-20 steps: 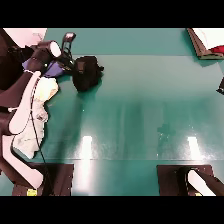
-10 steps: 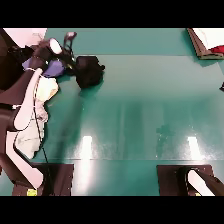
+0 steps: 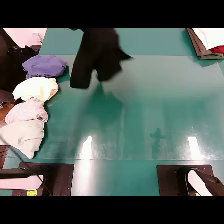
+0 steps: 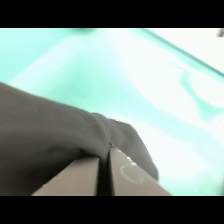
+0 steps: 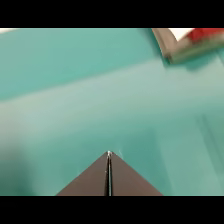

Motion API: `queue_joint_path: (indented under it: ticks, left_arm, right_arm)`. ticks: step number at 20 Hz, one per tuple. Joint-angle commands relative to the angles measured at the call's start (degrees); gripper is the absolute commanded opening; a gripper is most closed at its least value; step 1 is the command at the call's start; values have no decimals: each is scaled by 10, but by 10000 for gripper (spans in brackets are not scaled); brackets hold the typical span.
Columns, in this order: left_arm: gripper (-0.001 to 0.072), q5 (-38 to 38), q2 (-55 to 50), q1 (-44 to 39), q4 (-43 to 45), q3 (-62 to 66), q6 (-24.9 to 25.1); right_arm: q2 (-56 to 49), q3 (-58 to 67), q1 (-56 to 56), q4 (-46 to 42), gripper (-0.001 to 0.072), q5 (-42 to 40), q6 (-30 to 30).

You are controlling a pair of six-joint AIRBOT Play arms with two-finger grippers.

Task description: Fold the shirts.

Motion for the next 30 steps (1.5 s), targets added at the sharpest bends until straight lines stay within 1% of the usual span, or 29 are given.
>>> queue_joint_path:
  ticks: [1, 3, 5, 7, 8, 9, 10, 11, 13, 15, 17, 19, 21, 24, 26, 29, 30]
  left_arm:
    - [25, -47, 64, -75, -41, -37, 49]
    - [26, -45, 64, -115, 22, -64, 51]
    - [26, -30, 58, -133, 119, -102, 40]
    - [27, -11, 41, -133, 178, -152, -4]
    - [29, 3, 30, -133, 187, -176, -17]
    - [183, 15, 18, -133, 187, -200, -26]
    - [526, 27, 5, -133, 189, -219, -37]
    - [684, 29, -9, -131, 208, -227, -52]
    - [683, 12, -16, -107, 269, -226, -104]
    - [683, -31, -3, -49, 291, -226, -139]
    - [615, -71, 20, 15, 279, -259, -166]
    - [614, -66, 64, 52, 246, -369, -164]
    - [614, -45, 109, 56, 238, -516, -159]
    - [614, 28, 148, 54, 159, -713, -125]
    - [614, 64, 148, 54, 108, -785, -87]
    - [614, 102, 148, 54, 85, -837, -82]
    - [613, 103, 148, 54, 71, -845, -63]
  right_arm:
    - [2, 33, 26, 3, 16, -10, 0]
    - [0, 33, 47, 2, 16, -8, 0]
    - [-3, 33, 61, 2, 16, -7, 0]
    - [-8, 33, 74, 2, 16, -7, 0]
    - [-11, 33, 79, 2, 16, -6, 0]
    - [-14, 33, 84, 2, 16, -5, 0]
    - [-18, 33, 88, 2, 16, -5, 0]
    - [-22, 33, 91, 2, 16, -2, 0]
    - [-30, 33, 91, 3, 16, 5, 0]
    - [-40, 33, 91, 3, 16, 18, 0]
    - [-49, 33, 91, 3, 16, 34, 0]
    - [-57, 33, 91, 3, 15, 44, 0]
    - [-62, 33, 91, 3, 16, 45, 0]
    - [-64, 33, 91, 3, 16, 43, 0]
    - [-63, 33, 91, 3, 16, 43, 0]
    - [-63, 33, 91, 4, 16, 43, 0]
    - [-63, 33, 91, 4, 15, 43, 0]
